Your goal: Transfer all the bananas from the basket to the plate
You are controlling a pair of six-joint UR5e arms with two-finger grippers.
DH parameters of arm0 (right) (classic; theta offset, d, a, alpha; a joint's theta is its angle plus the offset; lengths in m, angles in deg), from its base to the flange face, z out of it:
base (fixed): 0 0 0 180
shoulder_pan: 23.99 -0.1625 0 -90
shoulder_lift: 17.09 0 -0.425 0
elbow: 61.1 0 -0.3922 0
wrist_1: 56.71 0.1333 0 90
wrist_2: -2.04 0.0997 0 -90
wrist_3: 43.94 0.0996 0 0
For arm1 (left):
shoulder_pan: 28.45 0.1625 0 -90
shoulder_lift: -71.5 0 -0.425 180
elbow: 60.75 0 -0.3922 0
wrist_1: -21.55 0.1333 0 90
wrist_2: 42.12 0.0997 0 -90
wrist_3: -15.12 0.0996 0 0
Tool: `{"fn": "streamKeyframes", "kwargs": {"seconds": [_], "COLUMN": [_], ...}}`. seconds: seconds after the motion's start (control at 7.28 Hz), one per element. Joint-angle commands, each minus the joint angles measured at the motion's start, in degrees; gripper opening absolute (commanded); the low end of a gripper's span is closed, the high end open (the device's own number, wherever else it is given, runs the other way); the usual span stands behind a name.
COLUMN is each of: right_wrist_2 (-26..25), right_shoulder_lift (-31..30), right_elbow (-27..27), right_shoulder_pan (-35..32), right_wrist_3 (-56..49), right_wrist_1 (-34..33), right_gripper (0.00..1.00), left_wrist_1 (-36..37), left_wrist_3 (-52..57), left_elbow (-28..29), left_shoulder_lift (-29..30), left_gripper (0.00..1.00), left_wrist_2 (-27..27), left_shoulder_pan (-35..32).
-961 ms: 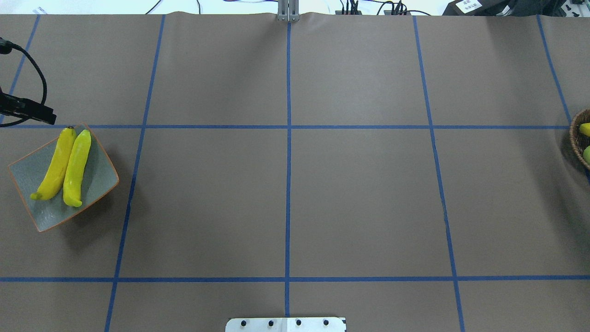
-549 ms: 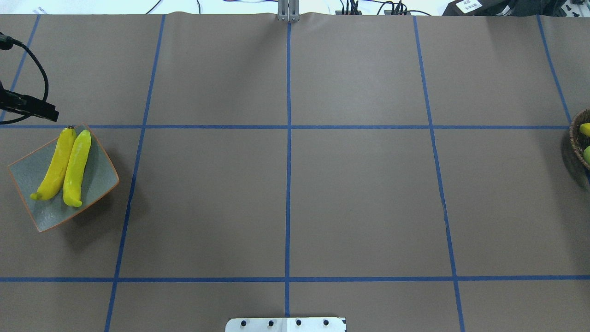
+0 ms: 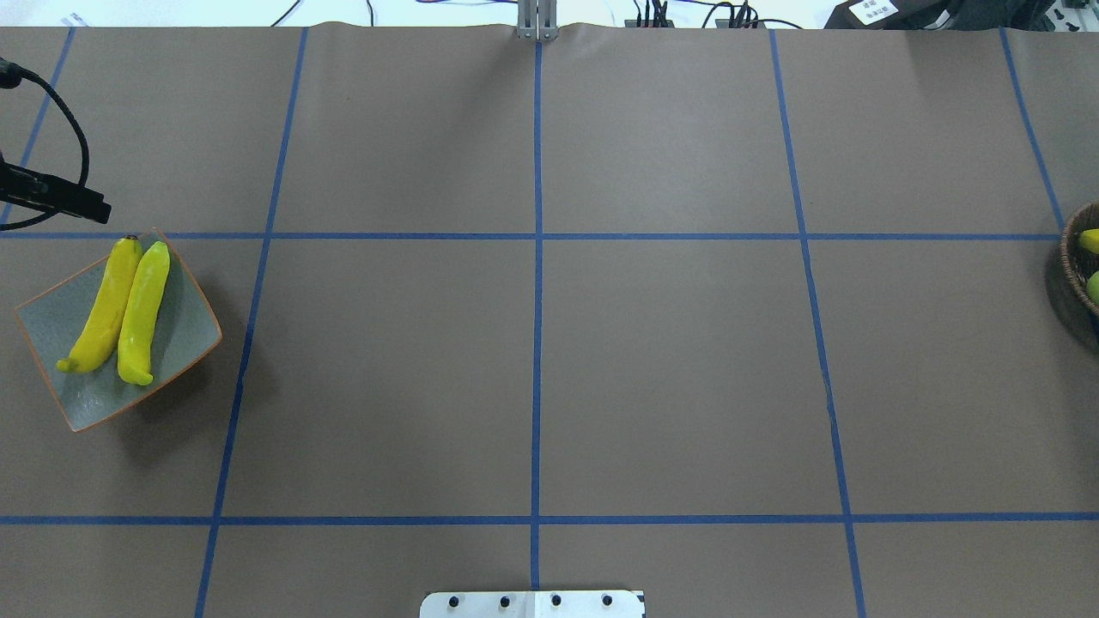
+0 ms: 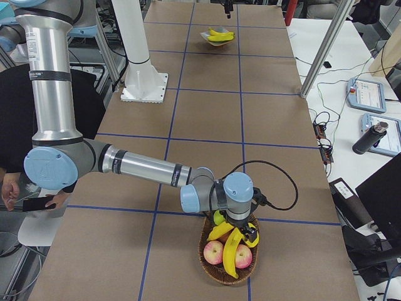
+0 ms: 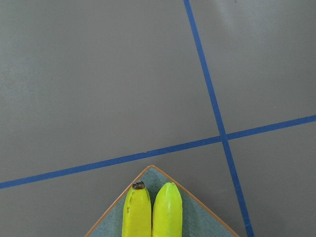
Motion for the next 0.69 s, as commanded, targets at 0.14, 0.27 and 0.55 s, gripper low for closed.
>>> {"fn": "streamKeyframes", "kwargs": {"seconds": [0.14,0.27,0.55], "right_wrist_2": [-2.16,-3.29,-3.22], "right_shoulder_lift": [0.47,0.56,0.65], "right_elbow": [-5.78,-6.3,-7.36], "right_shoulder_pan": [0.08,0.08,0.16], "right_wrist_3": [-1.67,-1.41,-0.97], "right_wrist_1": [6.65,6.73,6.65], "right_gripper": [0.99,0.99,0.94], "left_wrist_1": [0.07,0.07,0.07], "left_wrist_3": [0.0,0.0,0.0], "left_elbow": [-0.91,-0.92,-1.0], "left_shoulder_lift": [-0.04,-0.13,-0.13], "left_gripper": [1.0,1.0,1.0], "left_wrist_2": [0.07,0.07,0.07], "left_shoulder_pan": [-0.2,-0.2,-0.2]}}
